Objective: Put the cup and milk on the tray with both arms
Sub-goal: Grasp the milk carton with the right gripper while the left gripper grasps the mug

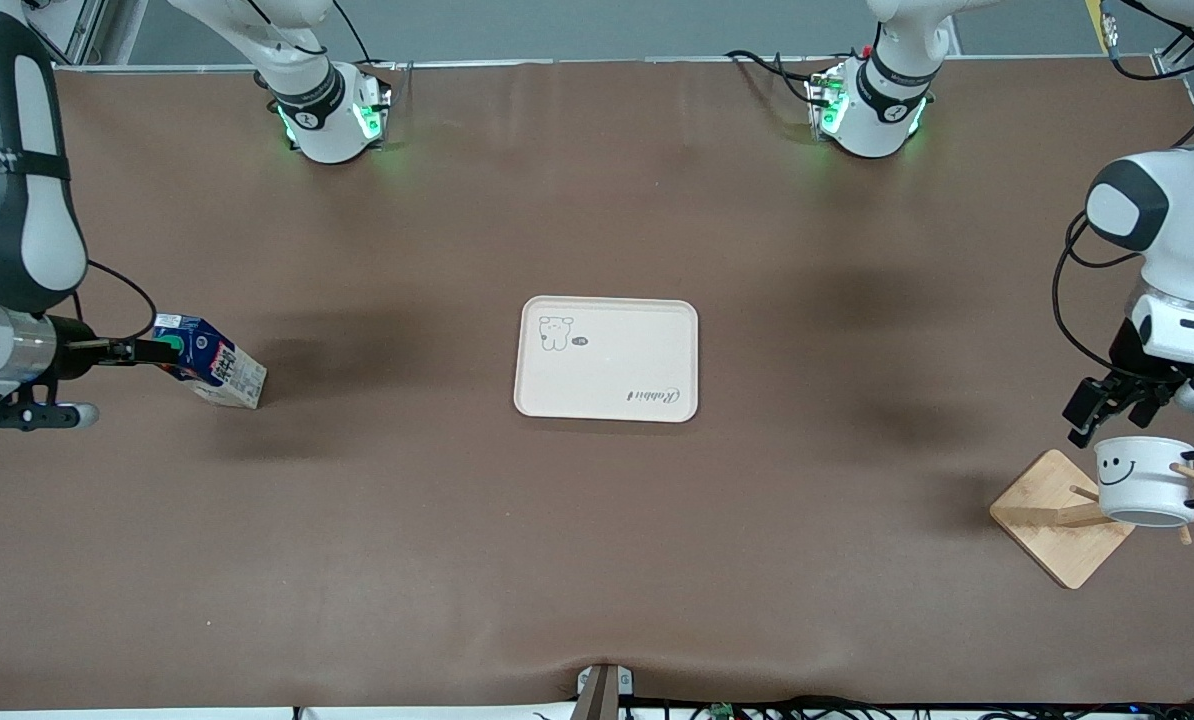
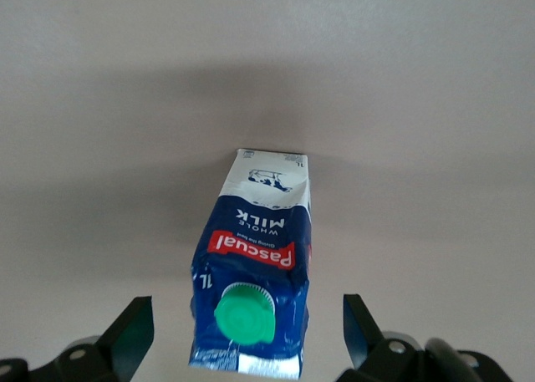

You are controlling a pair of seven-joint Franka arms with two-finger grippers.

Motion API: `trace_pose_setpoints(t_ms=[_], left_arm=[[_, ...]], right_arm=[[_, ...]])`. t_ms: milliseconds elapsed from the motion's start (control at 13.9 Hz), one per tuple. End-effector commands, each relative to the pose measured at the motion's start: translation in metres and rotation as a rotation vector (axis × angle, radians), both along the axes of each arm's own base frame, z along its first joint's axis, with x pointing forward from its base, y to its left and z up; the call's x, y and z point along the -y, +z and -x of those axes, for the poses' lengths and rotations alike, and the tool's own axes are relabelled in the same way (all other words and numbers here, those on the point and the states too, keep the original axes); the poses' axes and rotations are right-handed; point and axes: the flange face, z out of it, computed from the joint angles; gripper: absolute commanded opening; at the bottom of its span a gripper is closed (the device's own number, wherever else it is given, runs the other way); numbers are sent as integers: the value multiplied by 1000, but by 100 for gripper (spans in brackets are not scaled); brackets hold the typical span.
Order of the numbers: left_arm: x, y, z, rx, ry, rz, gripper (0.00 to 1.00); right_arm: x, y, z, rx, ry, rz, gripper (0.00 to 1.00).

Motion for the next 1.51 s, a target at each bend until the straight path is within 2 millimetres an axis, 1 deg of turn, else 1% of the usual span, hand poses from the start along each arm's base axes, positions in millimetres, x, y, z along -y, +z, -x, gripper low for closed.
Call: trace_pose_setpoints(t_ms=[0,72,287,502,574,646,718,789,861,933,1005,1077,1148,1292,1364,1435], left_arm=[[-2,-1,-17,16,-12,-5,100],[-2,-4,-21,16,-15,-6,100],[0,-10,-30,24,-23,-6,100],[4,-14,-31,30,-34,-9,100],[4,-15,-31,28,-34,-9,96],[4,-19,-30,19,-49,-17,93],[2,-20,-29,15,-73,-34,88],[-1,-19,-29,14,-95,-52,85],[-1,-21,-29,11,-103,-58,82],[-1,-23,-28,6,-103,-57,78],[-1,-24,-27,3,-102,-55,69],[-1,-24,-27,3,-102,-55,61],[-1,-24,-27,3,-102,-55,59],[-1,-22,-26,4,-104,-58,51],[-1,-22,-26,4,-104,-58,46],[-1,-22,-25,4,-104,-58,43]], right_arm=[[2,-17,16,-12,8,-1,100],[3,-23,20,-24,3,-3,100],[1,-29,24,-44,-5,-5,100],[0,-43,32,-63,-7,-10,100],[-1,-45,34,-70,-8,-12,87],[-1,-46,35,-73,-10,-14,67],[-1,-46,34,-72,-9,-14,55],[-1,-46,35,-73,-10,-14,31],[-1,-46,34,-73,-10,-14,12],[-2,-43,33,-70,-9,-13,5],[0,-42,32,-69,-10,-13,1],[0,-41,32,-66,-11,-14,0],[0,-40,31,-64,-11,-13,0],[0,-34,27,-54,-9,-11,0],[-1,-29,25,-49,-9,-10,0],[-3,-20,22,-62,-5,-14,0]])
